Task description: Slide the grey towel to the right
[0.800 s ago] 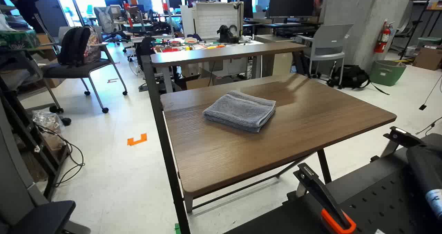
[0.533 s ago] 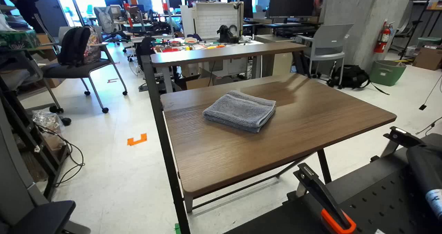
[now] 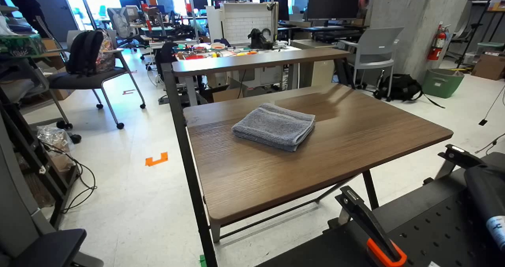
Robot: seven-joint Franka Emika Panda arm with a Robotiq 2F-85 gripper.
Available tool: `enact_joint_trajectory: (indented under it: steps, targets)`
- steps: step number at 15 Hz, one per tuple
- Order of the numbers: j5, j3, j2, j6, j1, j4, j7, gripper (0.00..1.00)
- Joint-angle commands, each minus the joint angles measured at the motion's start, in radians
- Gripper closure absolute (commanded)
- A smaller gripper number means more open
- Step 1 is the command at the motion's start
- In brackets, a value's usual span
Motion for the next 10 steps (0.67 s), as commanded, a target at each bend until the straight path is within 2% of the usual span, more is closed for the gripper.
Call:
enact_joint_trajectory:
  steps: [1, 5, 10]
  targets:
    - [-0.019, 0.058, 0.035, -0.004, -0.053, 0.008, 0.020, 0.00]
    - [-0.065, 0.104, 0.118, 0.004, -0.082, 0.018, 0.079, 0.00]
    - [-0.200, 0.171, 0.264, 0.006, -0.102, 0.033, 0.218, 0.00]
